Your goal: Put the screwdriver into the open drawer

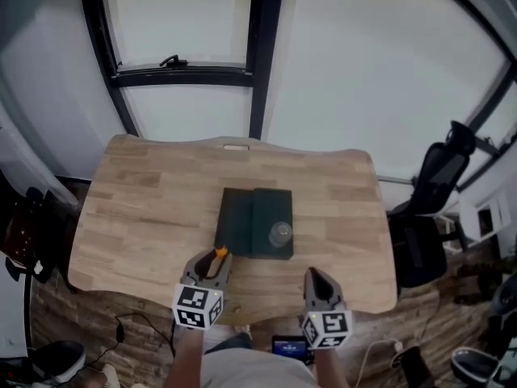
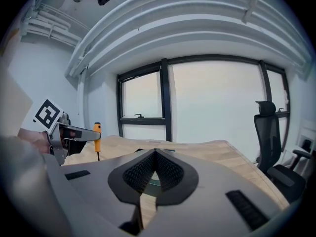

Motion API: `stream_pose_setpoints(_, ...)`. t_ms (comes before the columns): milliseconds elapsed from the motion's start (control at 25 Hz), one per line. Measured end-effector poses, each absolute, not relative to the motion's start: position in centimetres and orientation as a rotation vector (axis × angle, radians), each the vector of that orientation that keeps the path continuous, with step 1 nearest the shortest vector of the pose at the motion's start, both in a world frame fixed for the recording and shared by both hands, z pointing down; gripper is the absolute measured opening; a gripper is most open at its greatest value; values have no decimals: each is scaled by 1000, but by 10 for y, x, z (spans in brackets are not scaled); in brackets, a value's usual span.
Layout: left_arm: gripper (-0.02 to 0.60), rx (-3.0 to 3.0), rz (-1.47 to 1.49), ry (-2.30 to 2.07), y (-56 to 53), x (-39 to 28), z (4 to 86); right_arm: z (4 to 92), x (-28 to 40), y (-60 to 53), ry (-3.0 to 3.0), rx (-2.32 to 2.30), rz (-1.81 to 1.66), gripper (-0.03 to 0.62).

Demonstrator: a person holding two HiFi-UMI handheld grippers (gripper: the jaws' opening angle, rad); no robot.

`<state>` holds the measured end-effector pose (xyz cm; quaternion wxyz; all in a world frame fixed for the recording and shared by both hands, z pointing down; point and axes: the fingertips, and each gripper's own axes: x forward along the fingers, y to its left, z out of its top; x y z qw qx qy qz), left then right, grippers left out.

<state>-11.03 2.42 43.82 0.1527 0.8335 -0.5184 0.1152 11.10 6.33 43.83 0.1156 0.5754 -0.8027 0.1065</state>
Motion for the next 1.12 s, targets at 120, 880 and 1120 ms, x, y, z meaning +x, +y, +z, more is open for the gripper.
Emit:
stream_pose_setpoints(120,114,2409,348,-1464,4,-111,440,441,112,52,-2333,1707,324,-3)
stream_pose_setpoints(880,114,2401,372,-1452,-55,-118,449,449,116,4,-2306,1720,339,-3)
stream_pose_setpoints(1120,114,2392,392,-1456,-66,-121,452,454,113,-10,-2321,1705,348,-3)
